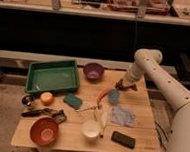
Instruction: Place grapes in red bowl
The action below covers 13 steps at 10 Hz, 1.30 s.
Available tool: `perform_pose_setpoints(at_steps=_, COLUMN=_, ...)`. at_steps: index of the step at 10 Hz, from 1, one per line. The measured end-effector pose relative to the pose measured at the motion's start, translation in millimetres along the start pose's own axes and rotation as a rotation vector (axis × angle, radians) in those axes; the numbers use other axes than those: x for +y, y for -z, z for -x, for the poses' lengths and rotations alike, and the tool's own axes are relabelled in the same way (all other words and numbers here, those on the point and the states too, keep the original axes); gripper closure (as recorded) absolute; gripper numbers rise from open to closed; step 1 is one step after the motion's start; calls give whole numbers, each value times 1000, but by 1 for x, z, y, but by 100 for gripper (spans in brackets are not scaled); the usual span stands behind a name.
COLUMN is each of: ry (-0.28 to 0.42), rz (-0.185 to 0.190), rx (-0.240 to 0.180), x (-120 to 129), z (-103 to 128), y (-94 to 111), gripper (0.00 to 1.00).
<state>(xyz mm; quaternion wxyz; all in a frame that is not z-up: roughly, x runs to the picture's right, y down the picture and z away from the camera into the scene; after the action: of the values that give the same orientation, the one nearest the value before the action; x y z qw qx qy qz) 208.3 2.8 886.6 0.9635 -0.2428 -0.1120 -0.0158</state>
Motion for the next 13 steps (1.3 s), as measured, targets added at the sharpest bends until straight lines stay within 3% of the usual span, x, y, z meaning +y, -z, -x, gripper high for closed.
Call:
perform_pose_setpoints(at_steps=4, ry=2, rz=-11, rx=-15, x=-9, z=0, y=-18, gripper=20)
perform_pose_setpoints(at_steps=7, ry=2, rz=-9, rx=-2, x=-15, z=0, y=-29, gripper=20)
perform_pose_setpoints(at_steps=13, ry=-33, rz=34, rx=1, x=-20, z=-4, y=-43, gripper=20)
